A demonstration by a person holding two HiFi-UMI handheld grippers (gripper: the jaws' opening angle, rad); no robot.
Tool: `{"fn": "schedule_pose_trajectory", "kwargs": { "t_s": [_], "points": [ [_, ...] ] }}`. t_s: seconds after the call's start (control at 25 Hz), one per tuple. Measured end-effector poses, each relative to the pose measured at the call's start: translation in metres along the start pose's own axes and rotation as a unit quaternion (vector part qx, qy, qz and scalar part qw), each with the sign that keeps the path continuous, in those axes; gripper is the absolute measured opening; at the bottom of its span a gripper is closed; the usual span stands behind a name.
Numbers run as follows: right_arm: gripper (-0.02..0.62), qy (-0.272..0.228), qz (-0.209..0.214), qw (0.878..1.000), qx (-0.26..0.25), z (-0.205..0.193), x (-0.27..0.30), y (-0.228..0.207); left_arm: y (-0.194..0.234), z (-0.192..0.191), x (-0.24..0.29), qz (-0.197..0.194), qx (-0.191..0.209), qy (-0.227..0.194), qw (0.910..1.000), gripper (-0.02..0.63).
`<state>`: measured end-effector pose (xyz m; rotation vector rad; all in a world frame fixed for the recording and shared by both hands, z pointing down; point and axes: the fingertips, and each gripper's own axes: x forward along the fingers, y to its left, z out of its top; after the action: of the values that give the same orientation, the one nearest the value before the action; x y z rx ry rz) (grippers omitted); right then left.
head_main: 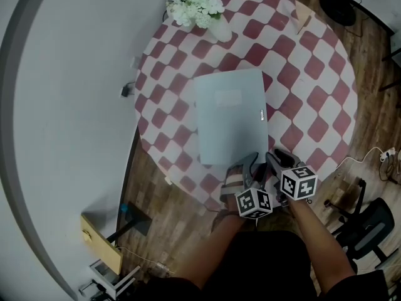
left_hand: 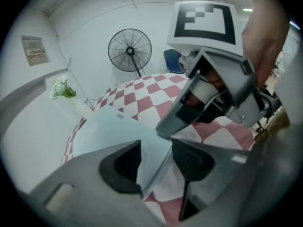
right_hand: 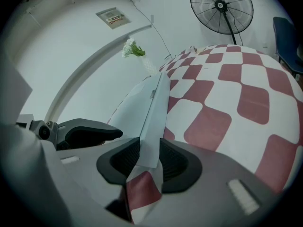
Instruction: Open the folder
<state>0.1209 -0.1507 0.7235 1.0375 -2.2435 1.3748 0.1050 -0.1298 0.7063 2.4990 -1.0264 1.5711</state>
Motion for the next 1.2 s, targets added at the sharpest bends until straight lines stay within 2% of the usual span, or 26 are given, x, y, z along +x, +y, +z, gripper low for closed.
{"fn": "schedule_pose_trajectory", "kwargs": {
  "t_s": [0.12,0.4,0.64,0.88,1.2],
  "points": [
    [0.130,-0.004,-0.001,1.000,0.004,-0.001,-0.001,0.000,0.000,0.003,-0.001,0.000,0.017,0.004,0.9999,0.209],
    [0.130,-0.002,-0.002,1.000,0.001,0.001,0.000,0.000,0.001,0.006,-0.003,0.008,0.027,0.008,0.9996,0.190],
    [0.130,-0.009,-0.004,1.000,0.006,0.000,0.000,0.000,-0.013,0.007,-0.004,0.017,0.073,0.000,0.9972,0.079],
    [0.130,-0.013,-0.003,1.000,0.007,0.000,-0.001,-0.001,-0.018,0.004,0.002,0.014,0.092,0.013,0.9955,0.050],
    [0.130,-0.014,-0.006,1.000,0.005,0.000,0.000,-0.002,-0.011,0.016,-0.014,0.025,0.092,-0.022,0.9952,0.006]
  ]
}}
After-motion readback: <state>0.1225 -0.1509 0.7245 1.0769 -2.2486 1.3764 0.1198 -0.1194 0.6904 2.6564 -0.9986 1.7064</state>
